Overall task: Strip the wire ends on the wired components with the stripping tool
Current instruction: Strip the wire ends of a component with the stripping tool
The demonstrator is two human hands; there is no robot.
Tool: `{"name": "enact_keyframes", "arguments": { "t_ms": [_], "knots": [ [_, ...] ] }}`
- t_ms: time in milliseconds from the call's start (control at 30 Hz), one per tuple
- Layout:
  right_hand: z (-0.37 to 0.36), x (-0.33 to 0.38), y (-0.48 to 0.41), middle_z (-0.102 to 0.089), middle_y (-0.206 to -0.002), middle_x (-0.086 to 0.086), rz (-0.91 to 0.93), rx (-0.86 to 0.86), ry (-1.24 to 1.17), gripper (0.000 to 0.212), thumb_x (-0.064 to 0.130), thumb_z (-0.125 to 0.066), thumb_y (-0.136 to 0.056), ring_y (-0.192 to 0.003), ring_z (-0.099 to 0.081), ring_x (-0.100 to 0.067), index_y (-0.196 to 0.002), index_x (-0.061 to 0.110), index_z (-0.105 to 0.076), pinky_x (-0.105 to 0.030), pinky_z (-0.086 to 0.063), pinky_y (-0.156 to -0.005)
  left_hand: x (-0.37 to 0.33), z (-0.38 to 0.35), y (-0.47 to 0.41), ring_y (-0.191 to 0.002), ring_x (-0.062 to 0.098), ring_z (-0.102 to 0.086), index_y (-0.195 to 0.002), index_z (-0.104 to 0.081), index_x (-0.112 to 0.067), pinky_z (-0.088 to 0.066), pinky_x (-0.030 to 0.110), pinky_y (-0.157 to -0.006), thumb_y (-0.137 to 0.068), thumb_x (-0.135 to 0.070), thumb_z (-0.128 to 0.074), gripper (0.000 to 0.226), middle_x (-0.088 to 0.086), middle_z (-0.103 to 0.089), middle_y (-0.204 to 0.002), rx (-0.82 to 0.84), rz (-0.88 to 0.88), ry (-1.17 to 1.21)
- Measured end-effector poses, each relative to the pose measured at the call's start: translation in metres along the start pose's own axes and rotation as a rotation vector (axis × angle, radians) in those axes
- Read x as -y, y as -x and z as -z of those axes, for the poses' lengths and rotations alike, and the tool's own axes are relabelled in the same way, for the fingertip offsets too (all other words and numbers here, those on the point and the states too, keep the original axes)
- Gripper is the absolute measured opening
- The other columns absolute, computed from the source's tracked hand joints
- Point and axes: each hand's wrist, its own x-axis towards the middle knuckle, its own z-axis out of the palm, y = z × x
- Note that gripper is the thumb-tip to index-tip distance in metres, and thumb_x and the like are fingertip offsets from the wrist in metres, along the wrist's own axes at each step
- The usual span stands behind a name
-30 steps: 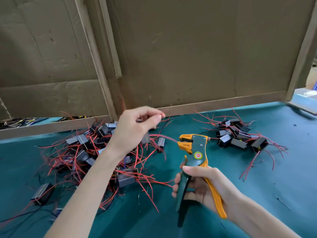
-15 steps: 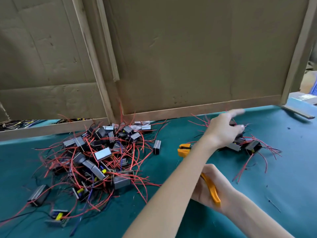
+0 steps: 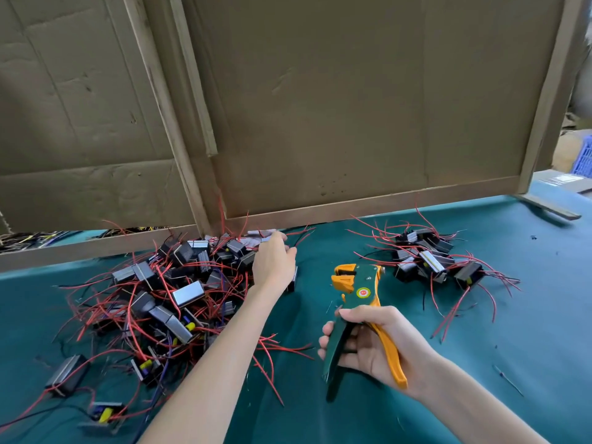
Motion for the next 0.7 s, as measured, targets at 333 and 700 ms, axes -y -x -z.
{"name": "enact_keyframes", "arguments": {
  "t_ms": [333, 700],
  "knots": [
    [-0.004, 0.010, 0.009, -0.064, -0.078, -0.026, 0.080, 0.010, 0.074, 0.005, -0.002, -0.069, -0.066, -0.068, -0.066, -0.039, -0.063, 0.002, -0.071, -0.047, -0.058, -0.066, -0.005, 0.028, 0.012, -0.071, 0.017, -0.070, -0.082, -0.056, -0.014, -0.052, 0.025, -0.071, -0.086, 0.000, -0.064, 0.017, 0.004, -0.066, -0.075, -0.063, -0.172, 0.641],
    [-0.011, 0.008, 0.015, -0.062, -0.079, -0.028, 0.174, 0.120, 0.241, 0.015, 0.009, -0.074, -0.065, -0.069, -0.065, -0.041, -0.077, 0.005, -0.067, -0.049, -0.057, -0.067, -0.005, 0.106, 0.062, -0.068, 0.006, -0.058, -0.085, -0.056, -0.017, -0.049, 0.015, -0.070, -0.090, -0.005, -0.059, 0.014, -0.014, -0.060, -0.071, 0.180, -0.365, 0.760]
  ]
}}
